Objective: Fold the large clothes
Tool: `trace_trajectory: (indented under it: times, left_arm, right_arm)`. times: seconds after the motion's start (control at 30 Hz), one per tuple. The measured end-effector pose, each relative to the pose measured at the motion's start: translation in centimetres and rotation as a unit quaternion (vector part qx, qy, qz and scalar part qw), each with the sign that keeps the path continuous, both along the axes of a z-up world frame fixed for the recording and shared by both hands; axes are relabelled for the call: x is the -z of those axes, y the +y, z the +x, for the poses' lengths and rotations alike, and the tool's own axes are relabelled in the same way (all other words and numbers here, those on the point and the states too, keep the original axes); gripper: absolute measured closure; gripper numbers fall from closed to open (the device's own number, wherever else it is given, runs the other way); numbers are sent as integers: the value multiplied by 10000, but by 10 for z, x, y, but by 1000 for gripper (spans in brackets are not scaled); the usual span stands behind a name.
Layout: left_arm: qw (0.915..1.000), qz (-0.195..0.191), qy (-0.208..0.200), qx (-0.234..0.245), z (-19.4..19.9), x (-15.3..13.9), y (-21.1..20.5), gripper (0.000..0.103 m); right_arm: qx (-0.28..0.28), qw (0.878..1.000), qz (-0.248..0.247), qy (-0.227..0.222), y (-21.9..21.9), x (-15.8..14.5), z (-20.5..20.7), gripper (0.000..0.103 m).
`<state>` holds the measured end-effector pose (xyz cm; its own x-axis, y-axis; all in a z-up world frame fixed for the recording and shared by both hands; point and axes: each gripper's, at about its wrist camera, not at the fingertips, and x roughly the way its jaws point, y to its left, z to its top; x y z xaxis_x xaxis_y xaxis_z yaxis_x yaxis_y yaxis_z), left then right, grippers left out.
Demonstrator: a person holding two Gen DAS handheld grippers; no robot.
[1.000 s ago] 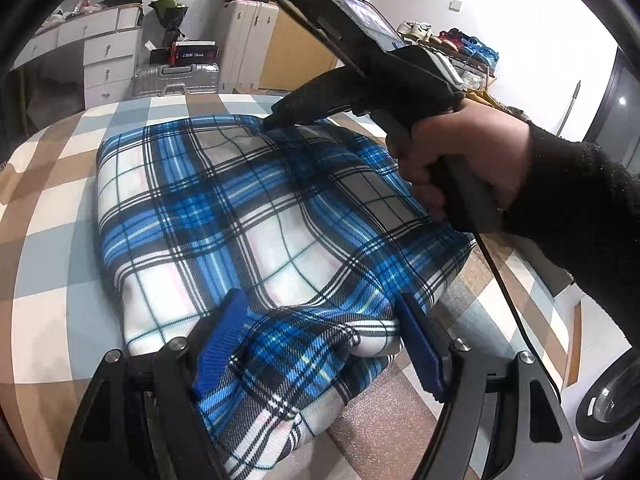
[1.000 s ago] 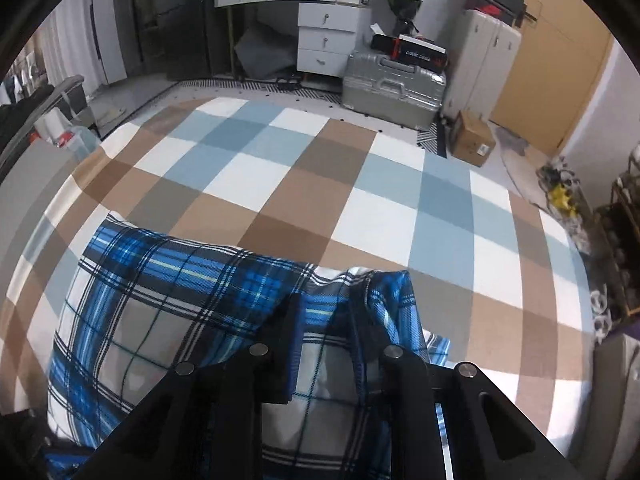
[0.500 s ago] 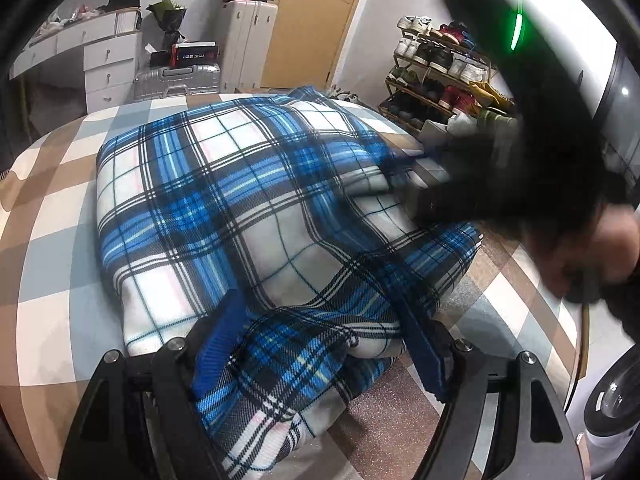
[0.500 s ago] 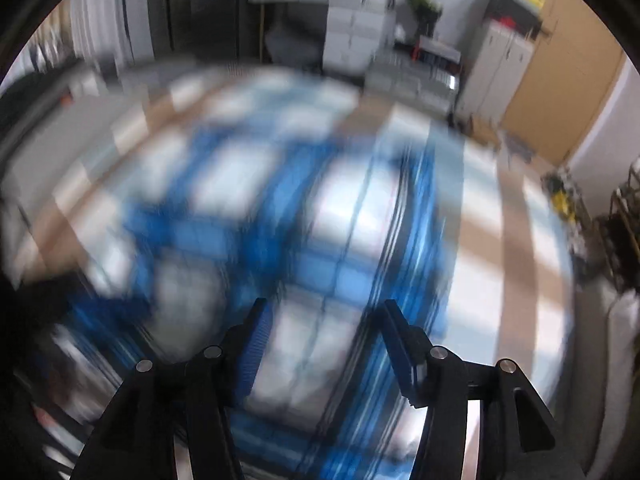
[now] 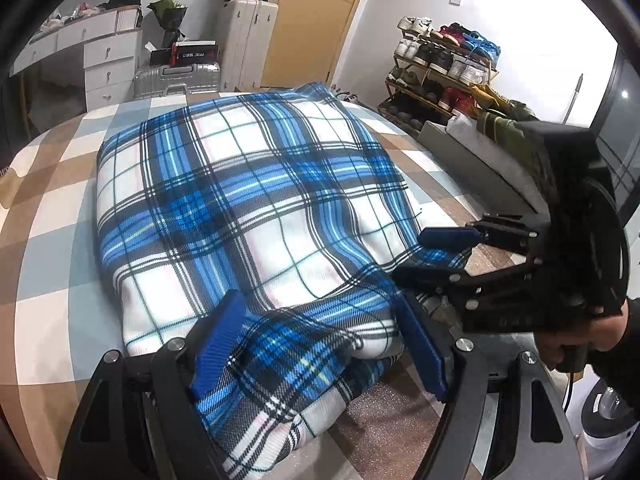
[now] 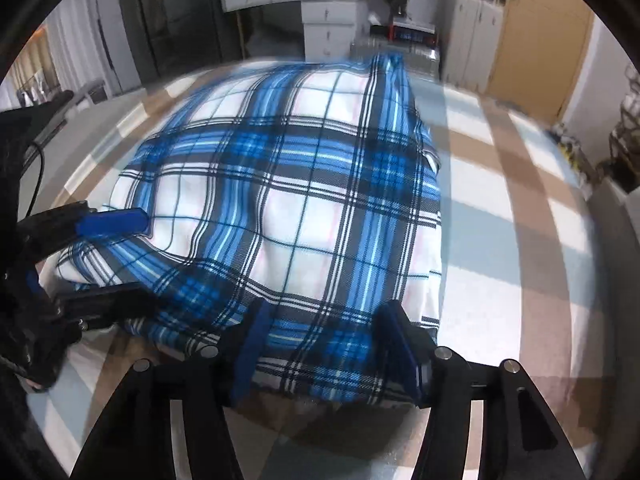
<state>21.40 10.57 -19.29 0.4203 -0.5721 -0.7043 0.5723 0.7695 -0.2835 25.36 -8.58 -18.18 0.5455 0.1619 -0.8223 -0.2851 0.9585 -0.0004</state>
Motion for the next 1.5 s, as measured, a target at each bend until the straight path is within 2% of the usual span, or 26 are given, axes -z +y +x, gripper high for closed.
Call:
trace_trajectory:
  times: [0.07, 0.1, 0.17, 0.23, 0.3, 0.4, 0.43, 0.53, 0.6, 0.7, 0.77, 0.83, 0.87, 0.93, 1.0, 1.13, 1.17, 1.23, 1.27, 1.4, 1.47, 1.5]
  left_arm:
    - [10000, 31, -16, -6, -1, 0, -1, 30]
    - [10000, 48, -22, -11, -1, -1, -2, 30]
    - [10000, 86, -38, -17, -2, 0, -4, 30]
    - [9999, 116, -50, -24, -2, 0, -5, 30]
    - [9999, 146, -61, -33, -3, -1, -6, 30]
    - [9997, 242, -87, -40, -3, 0, -8, 30]
    - [9994, 328, -115, -52, -4, 0, -11, 30]
    - [9985, 504, -220, -46, -7, 0, -17, 27]
    - [9988, 418, -244, -34, -7, -3, -14, 26]
    - [9994, 348, -27, 77, 3, -21, -9, 26]
    - [9994, 264, -120, 208, 11, -41, -9, 26]
    - [9989, 211, -199, 373, 24, -61, -10, 26]
    - [9991, 145, -177, 356, 37, -71, -9, 26]
    - [9990, -8, 108, 445, 61, -80, -11, 26]
    - [9977, 96, 357, 562, 81, -74, -18, 26]
    - [9904, 405, 1004, 859, 120, -32, -46, 26]
    - [9872, 606, 1187, 871, 130, -16, -53, 27]
    - [9852, 571, 1473, 664, 142, -2, -59, 24]
    - [9850, 506, 1512, 659, 144, -4, -60, 20]
    - [9813, 570, 1726, 637, 145, -10, -63, 19]
    - [9792, 310, 1857, 751, 144, -30, -63, 19]
    - [9808, 125, 1763, 827, 143, -45, -63, 19]
  right_arm:
    - [65, 9996, 207, 165, -5, -1, 6, 43]
    - [45, 9986, 481, 213, -9, -5, 9, 44]
    - [69, 9941, 1077, -42, -20, -17, 11, 45]
    - [155, 9872, 1558, -303, -31, -19, 13, 41]
    - [236, 9843, 1707, -389, -36, -11, 17, 40]
    - [378, 9802, 1937, -133, -44, 18, 27, 38]
    - [430, 9774, 2042, -330, -46, 19, 24, 36]
    - [284, 9791, 1978, -371, -38, 18, 23, 24]
    - [236, 9770, 2076, -421, -41, 16, 24, 23]
    - [332, 9645, 2553, -587, -57, 14, 16, 23]
    - [456, 9550, 2836, -745, -71, 12, 15, 21]
    - [515, 9417, 3200, -896, -84, 11, 12, 12]
    - [506, 9375, 3318, -918, -87, 7, 13, 11]
    - [552, 9299, 3533, -860, -94, 9, 15, 10]
    - [609, 9261, 3650, -728, -96, 10, 18, 10]
    - [615, 9189, 3844, -640, -100, 11, 23, 10]
    - [607, 9192, 3838, -634, -99, 10, 23, 10]
    - [587, 9211, 3797, -624, -97, 10, 25, 10]
    - [577, 9222, 3773, -627, -96, 8, 22, 10]
    - [598, 9218, 3773, -659, -97, 7, 19, 10]
    - [630, 9207, 3799, -642, -98, 8, 18, 10]
    - [641, 9195, 3826, -636, -99, 8, 18, 10]
